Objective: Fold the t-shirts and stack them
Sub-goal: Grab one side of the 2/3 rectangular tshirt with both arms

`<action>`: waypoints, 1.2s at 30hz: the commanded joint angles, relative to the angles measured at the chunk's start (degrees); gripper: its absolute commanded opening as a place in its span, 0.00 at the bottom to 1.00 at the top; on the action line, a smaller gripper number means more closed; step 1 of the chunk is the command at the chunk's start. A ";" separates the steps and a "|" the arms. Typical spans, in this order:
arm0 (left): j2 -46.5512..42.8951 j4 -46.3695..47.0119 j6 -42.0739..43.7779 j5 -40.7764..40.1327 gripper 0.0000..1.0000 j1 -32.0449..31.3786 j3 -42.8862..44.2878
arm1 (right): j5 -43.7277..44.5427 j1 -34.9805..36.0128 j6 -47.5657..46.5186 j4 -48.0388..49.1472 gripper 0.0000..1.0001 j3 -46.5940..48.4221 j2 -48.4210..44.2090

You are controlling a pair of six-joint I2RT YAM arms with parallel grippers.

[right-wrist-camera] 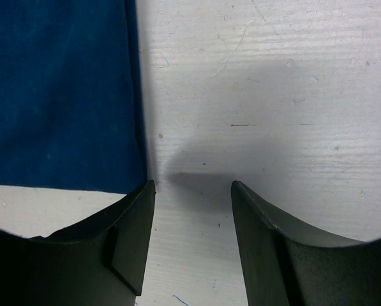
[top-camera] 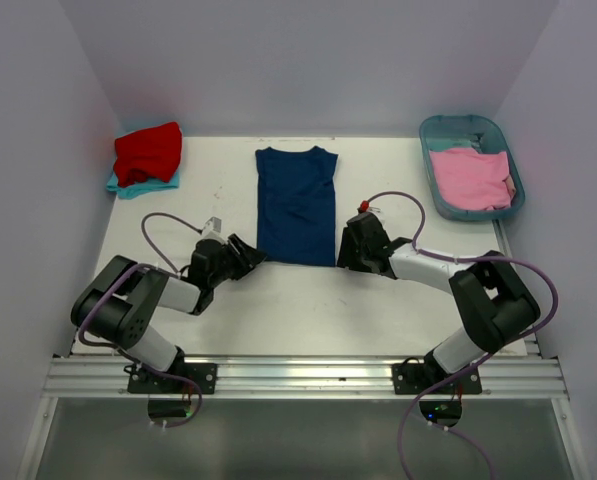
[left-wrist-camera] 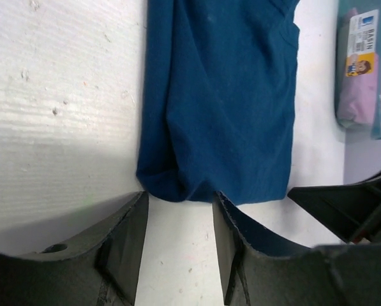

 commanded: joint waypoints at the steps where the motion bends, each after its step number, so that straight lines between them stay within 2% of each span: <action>1: 0.64 9.41 -4.67 2.42 0.50 0.90 -3.61 | 1.95 -0.06 -0.84 0.63 0.55 -1.18 0.60; 2: 0.29 10.55 -5.72 2.68 0.52 0.91 -3.97 | 1.95 -0.06 -0.84 0.72 0.55 -1.27 0.60; 3: 0.11 10.65 -5.99 2.77 0.63 0.91 -4.24 | 1.95 -0.06 -0.84 0.72 0.55 -1.27 0.77; 4: -0.15 10.31 -6.17 2.69 0.68 0.91 -4.33 | 1.86 0.03 -0.84 0.81 0.55 -1.18 0.86; 6: 0.11 8.46 -5.74 2.25 0.73 0.91 -3.45 | 1.69 -0.06 -0.67 1.07 0.55 -1.09 1.21; 11: 3.36 6.18 -6.26 2.60 0.72 1.43 -0.82 | 1.69 -0.06 -0.84 0.90 0.55 -0.92 1.30; 14: 4.94 4.95 -6.52 1.90 0.66 1.70 0.41 | 1.78 0.03 -0.93 0.72 0.55 -0.92 1.04; 15: 5.29 4.77 -6.61 1.46 0.60 1.78 0.68 | 1.86 0.03 -1.01 0.72 0.55 -0.92 0.86; 20: 8.20 4.59 -6.44 1.37 0.44 2.75 2.70 | 2.04 -0.06 -1.02 0.63 0.54 -1.18 0.60; 21: 8.37 4.85 -6.44 1.89 0.35 2.84 2.70 | 2.13 -0.06 -1.02 0.72 0.54 -1.27 0.60; 23: 8.37 5.20 -6.44 2.42 0.25 2.93 2.44 | 2.30 -0.06 -1.02 0.63 0.54 -1.45 0.51; 24: 8.11 5.21 -6.44 2.68 0.12 2.93 2.35 | 2.30 -0.06 -1.02 0.63 0.53 -1.53 0.34; 26: 6.71 5.03 -6.44 3.12 0.00 2.93 1.30 | 2.22 0.03 -0.93 0.63 0.53 -1.71 0.33; 30: 1.53 2.22 -6.00 2.78 0.00 2.93 -1.69 | 2.30 -0.06 -1.02 0.72 0.52 -2.06 -0.02; 36: -10.94 -2.09 -6.09 0.14 0.00 2.93 -8.36 | 0.64 -0.06 -0.23 1.77 0.52 -2.50 0.16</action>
